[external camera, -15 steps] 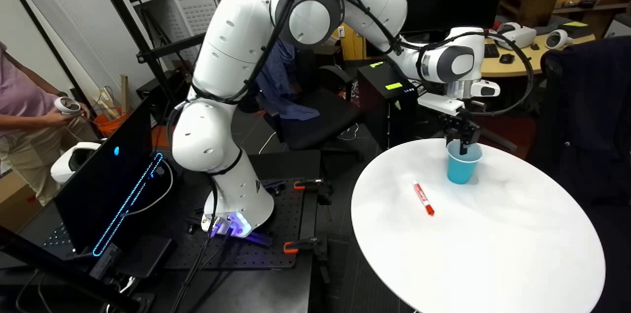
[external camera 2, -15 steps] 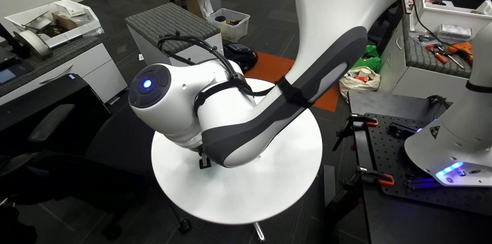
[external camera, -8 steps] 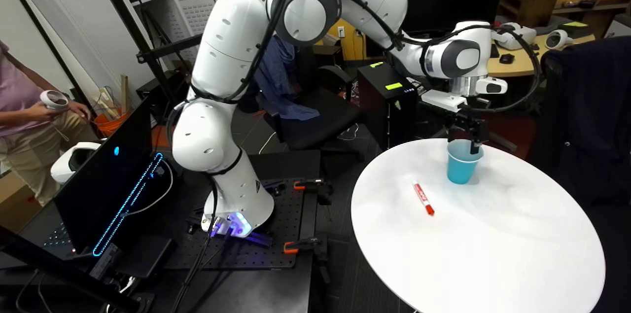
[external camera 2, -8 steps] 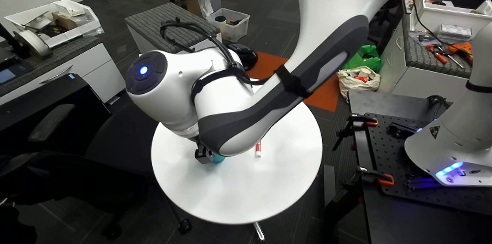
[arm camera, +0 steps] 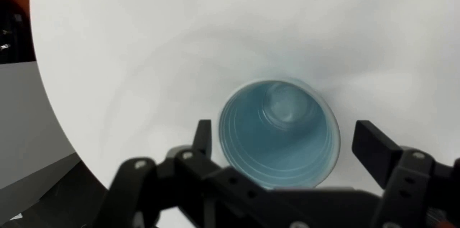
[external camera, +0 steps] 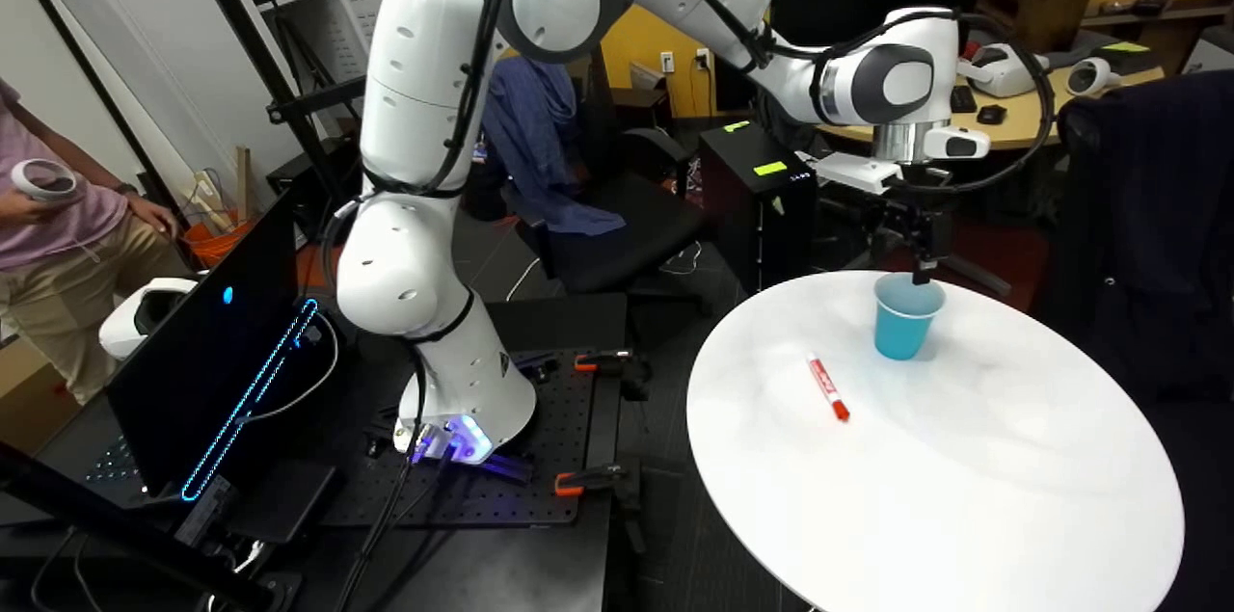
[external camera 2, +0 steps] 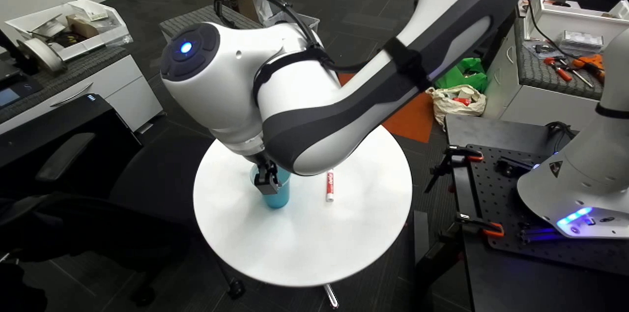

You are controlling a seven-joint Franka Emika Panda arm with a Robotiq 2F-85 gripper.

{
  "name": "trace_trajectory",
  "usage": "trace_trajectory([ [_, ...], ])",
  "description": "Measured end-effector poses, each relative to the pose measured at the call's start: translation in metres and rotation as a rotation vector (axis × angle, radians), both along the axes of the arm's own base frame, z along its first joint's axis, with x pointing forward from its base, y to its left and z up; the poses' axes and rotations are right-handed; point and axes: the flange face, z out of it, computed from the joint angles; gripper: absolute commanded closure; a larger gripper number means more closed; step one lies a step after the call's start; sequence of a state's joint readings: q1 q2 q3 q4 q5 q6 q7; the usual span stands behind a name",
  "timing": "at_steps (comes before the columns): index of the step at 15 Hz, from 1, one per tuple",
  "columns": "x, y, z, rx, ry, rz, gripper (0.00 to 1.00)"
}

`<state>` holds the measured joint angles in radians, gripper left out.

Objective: Move the cup to the left and put the marker in the cup

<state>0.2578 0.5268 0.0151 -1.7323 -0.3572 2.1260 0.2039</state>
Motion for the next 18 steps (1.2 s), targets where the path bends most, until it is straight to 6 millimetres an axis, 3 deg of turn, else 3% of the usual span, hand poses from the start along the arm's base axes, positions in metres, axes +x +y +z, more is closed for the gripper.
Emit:
trace_trajectory([
  [4,-0.027,-0.02,0.026,0.03,0.008,-0.048,0.0],
  [8,-0.058,-0.064,0.039,0.029,0.042,-0.055,0.0],
  [14,-0.1,-0.14,0.025,0.006,0.214,0.197,0.0],
  [18,-0.11,-0.159,0.014,-0.023,0.315,0.398,0.0],
])
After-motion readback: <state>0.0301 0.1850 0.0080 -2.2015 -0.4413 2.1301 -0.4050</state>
